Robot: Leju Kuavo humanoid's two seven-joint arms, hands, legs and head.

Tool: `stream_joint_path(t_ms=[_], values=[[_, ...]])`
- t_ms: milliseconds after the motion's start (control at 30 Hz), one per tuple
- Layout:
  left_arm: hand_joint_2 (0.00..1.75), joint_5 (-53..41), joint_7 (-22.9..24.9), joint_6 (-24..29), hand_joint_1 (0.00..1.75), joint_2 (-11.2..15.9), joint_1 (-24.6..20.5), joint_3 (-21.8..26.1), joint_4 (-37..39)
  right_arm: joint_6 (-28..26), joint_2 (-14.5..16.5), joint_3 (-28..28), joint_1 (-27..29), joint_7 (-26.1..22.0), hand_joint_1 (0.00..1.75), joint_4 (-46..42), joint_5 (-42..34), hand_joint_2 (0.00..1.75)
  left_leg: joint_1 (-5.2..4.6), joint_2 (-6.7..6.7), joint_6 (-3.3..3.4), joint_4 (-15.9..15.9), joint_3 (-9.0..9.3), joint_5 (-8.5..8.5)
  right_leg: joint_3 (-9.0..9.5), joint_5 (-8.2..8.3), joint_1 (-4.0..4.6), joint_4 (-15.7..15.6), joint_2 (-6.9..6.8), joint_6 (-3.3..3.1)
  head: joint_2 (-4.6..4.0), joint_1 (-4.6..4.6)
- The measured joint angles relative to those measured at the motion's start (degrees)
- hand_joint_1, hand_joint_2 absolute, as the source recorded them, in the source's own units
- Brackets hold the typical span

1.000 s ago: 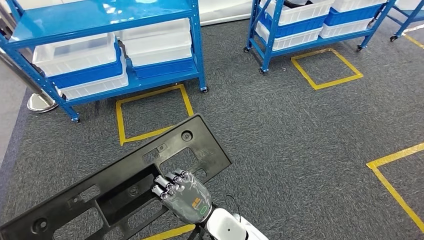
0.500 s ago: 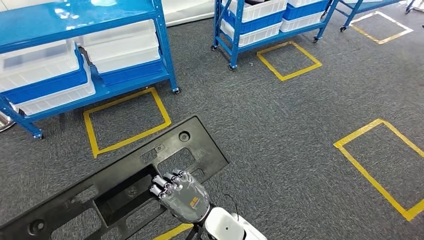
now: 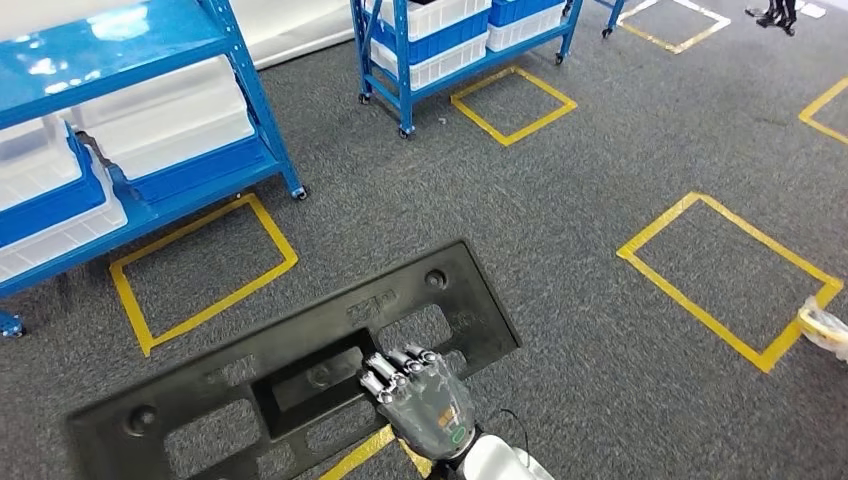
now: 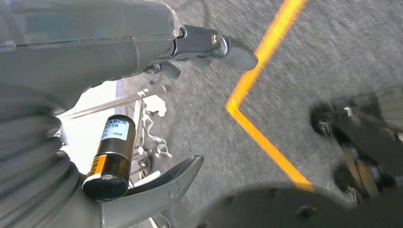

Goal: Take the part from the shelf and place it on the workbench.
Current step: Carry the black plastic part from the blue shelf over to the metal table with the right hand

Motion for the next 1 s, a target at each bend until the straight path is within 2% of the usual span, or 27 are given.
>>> stream_joint_path(t_ms=[33,67,100,133,167,200,267,300,333,400,433,467,500,533,567,600,633,667,700,733,767,800,867,933,967,1000], values=[[1.75,-0.3,0.0,-0.2,0.00,0.0,0.1,0.2,0.0,0.0,-0.6,-0.3,0.8,-0.3,1.75,-0.1,0.3,1.75,0.05,-1.50,-0.06,3.4,-1.42,-2.00,-0.14,0.12,0.08,0.0,0.59,-0.22,0.00,-0.01],[1.75,-0.9,-0.1,-0.5,0.00,0.0,0.3,0.3,0.0,0.0,-0.9,-0.5,1.3,-0.6,1.75,-0.2,0.5,1.75,0.06,-2.35,-0.10,7.3,-3.21,-3.92,-0.36,0.23,0.13,0.0,1.30,-0.38,0.00,-0.03],[1.75,-1.5,-0.2,-0.8,0.00,0.1,0.4,0.3,0.0,0.1,-1.1,-0.6,1.5,-1.1,1.75,-0.1,0.3,1.75,0.06,-2.75,-0.15,10.6,-4.77,-5.07,-0.52,0.29,0.19,0.1,2.15,-0.46,0.00,-0.04],[1.75,-2.2,-0.4,-1.2,0.00,0.2,0.4,0.3,0.0,0.1,-1.1,-0.6,1.5,-1.6,1.75,0.0,-0.2,1.75,0.06,-2.99,-0.18,12.5,-5.74,-5.22,-0.63,0.32,0.24,0.2,3.07,-0.50,0.00,-0.03],[1.75,-3.0,-0.5,-1.6,0.00,0.4,0.3,0.3,0.0,0.1,-1.0,-0.6,1.3,-2.1,1.75,0.2,-0.9,1.75,0.07,-3.10,-0.16,12.1,-5.59,-4.08,-0.68,0.31,0.24,0.5,3.90,-0.48,0.00,-0.03],[1.75,-3.9,-0.5,-2.0,0.00,0.6,0.2,0.1,0.0,0.1,-0.6,-0.5,0.8,-2.8,1.75,0.8,-1.9,1.75,0.10,-3.37,-0.12,9.5,-4.48,-2.00,-0.73,0.27,0.22,0.8,4.75,-0.41,0.00,-0.03],[1.75,-6.0,-0.6,-2.9,0.00,1.1,-0.2,-0.7,0.0,0.8,1.1,0.4,-1.8,-3.9,1.75,3.0,-4.5,1.75,0.26,-5.48,0.09,2.1,-1.44,1.61,-1.15,0.18,0.22,1.6,6.29,-0.11,0.00,-0.02],[1.75,-6.9,-0.5,-3.4,0.00,1.4,-0.6,-1.3,0.0,1.6,2.4,1.3,-3.8,-4.2,1.75,4.6,-6.0,1.75,0.29,-6.49,0.23,-0.4,-0.54,2.42,-1.55,0.23,0.23,1.9,6.99,0.20,0.00,-0.02],[1.75,-7.5,-0.3,-3.8,0.00,1.6,-1.1,-1.9,0.0,2.4,4.0,2.4,-5.7,-4.4,1.75,6.2,-7.3,1.75,0.27,-7.19,0.42,-1.5,-0.26,2.49,-1.97,0.35,0.23,2.1,7.61,0.54,0.00,-0.02],[1.75,-7.9,0.2,-4.1,0.00,1.8,-2.1,-2.8,0.0,3.8,7.1,4.9,-9.1,-4.6,1.75,8.9,-9.3,1.75,0.18,-6.64,1.00,-1.8,-0.32,2.68,-2.56,0.84,0.16,2.0,8.74,1.42,0.00,-0.02],[1.75,-7.9,0.3,-4.0,0.00,1.9,-2.5,-3.1,0.0,4.2,8.2,6.0,-10.3,-4.6,1.75,9.9,-10.0,1.75,0.24,-6.07,1.41,-2.1,-0.23,3.01,-2.75,0.82,0.19,2.1,8.36,1.72,0.00,-0.01],[1.75,-7.9,0.5,-4.0,0.00,1.9,-2.8,-3.3,0.0,4.4,9.0,6.8,-11.3,-4.7,1.75,10.7,-10.5,1.75,0.32,-5.51,1.81,-2.4,-0.12,3.38,-3.12,0.35,0.33,2.8,7.17,1.92,0.00,0.10],[1.75,-7.8,0.5,-3.9,0.00,1.9,-2.9,-3.6,0.0,4.5,9.5,7.4,-12.1,-4.8,1.75,11.4,-10.8,1.75,0.38,-4.85,2.19,-2.7,-0.10,3.68,-3.98,-0.84,0.46,4.5,5.45,2.04,0.00,0.25],[1.75,-7.7,0.6,-3.8,0.00,1.9,-2.9,-3.7,0.0,4.6,9.9,7.8,-12.6,-4.8,1.75,11.9,-11.1,1.75,0.28,-4.16,2.44,-2.8,-0.09,3.81,-5.30,-2.64,0.47,7.4,3.41,2.06,0.00,0.37],[1.75,-7.6,0.7,-3.7,0.00,1.9,-2.7,-3.8,0.0,4.7,10.2,8.2,-13.1,-4.8,1.75,12.3,-11.3,1.75,0.16,-3.47,2.58,-2.9,-0.14,3.82,-6.95,-4.53,0.44,10.9,2.11,2.14,0.00,0.50],[1.75,-7.6,0.7,-3.7,0.00,1.9,-2.6,-3.8,0.0,4.7,10.4,8.7,-13.5,-4.9,1.75,12.8,-11.4,1.75,0.05,-2.63,2.67,-2.8,-0.18,3.78,-8.53,-6.01,0.33,14.3,1.45,2.24,0.00,0.52],[1.75,-7.5,0.7,-3.7,0.00,1.9,-2.4,-3.9,0.0,4.7,10.6,9.3,-14.0,-4.9,1.75,13.2,-11.5,1.75,-0.02,-1.81,2.68,-2.8,-0.20,3.74,-9.43,-6.56,0.27,16.4,1.17,2.29,0.00,0.52],[1.75,-7.4,0.7,-3.7,0.00,2.0,-2.4,-3.9,0.0,4.7,10.7,9.8,-14.3,-4.9,1.75,13.6,-11.7,1.75,-0.05,-1.01,2.66,-2.8,-0.20,3.67,-9.25,-6.01,0.26,16.4,0.98,2.26,0.00,0.52],[1.75,-7.4,0.8,-3.7,0.00,2.0,-2.4,-3.9,0.0,4.7,10.8,10.3,-14.6,-4.9,1.75,14.0,-11.9,1.75,-0.08,-0.30,2.60,-2.7,-0.15,3.58,-7.99,-4.61,0.29,14.3,0.71,2.14,0.00,0.52],[1.75,-7.4,0.8,-3.6,0.00,2.0,-2.5,-3.9,0.0,4.7,10.9,10.7,-14.8,-4.9,1.75,14.4,-12.1,1.75,-0.11,0.33,2.49,-2.7,-0.05,3.46,-5.92,-2.83,0.37,10.8,0.13,1.89,0.00,0.52],[1.75,-7.3,0.8,-3.6,0.00,2.0,-2.5,-3.9,0.0,4.7,11.0,11.0,-15.1,-4.8,1.75,14.7,-12.3,1.75,-0.25,0.91,2.28,-2.7,0.06,3.28,-3.74,-1.53,0.69,6.9,-1.13,1.52,0.00,0.52],[1.75,-7.3,0.8,-3.7,0.00,2.0,-2.5,-3.9,0.0,4.7,11.2,11.3,-15.4,-4.8,1.75,14.9,-12.5,1.75,-0.39,1.46,2.03,-2.6,0.17,3.10,-2.17,-0.71,1.01,4.0,-2.06,1.14,0.00,0.51],[1.75,-6.9,0.8,-3.6,0.00,2.0,-2.4,-3.9,0.0,4.7,11.6,12.0,-15.9,-4.5,1.75,15.4,-12.5,1.75,-0.60,2.50,1.46,-2.5,0.41,2.83,-1.10,-0.57,1.61,1.6,-2.85,0.57,0.00,0.49],[1.75,-5.1,0.7,-2.8,0.00,1.8,-2.4,-3.7,0.0,4.0,11.2,12.3,-15.7,-2.9,1.75,15.4,-11.6,1.75,-0.51,3.24,0.91,-2.7,0.80,2.60,-1.04,-0.38,1.51,1.3,-1.50,0.16,0.00,0.46],[1.75,-3.4,0.6,-2.1,0.00,1.5,-2.2,-3.3,0.0,3.2,10.5,12.3,-15.0,-1.8,1.75,15.0,-10.7,1.75,-0.42,2.50,0.64,-2.5,0.92,2.12,-0.78,-0.24,1.30,0.9,-0.89,-0.10,0.00,0.46],[1.75,-1.5,0.3,-1.2,0.00,1.0,-1.9,-2.6,0.0,2.4,9.5,11.9,-13.9,-0.6,1.75,14.2,-9.5,1.75,-0.33,1.19,0.47,-1.4,0.66,1.12,-0.50,-0.07,1.03,0.5,-0.36,-0.36,0.00,0.44]])
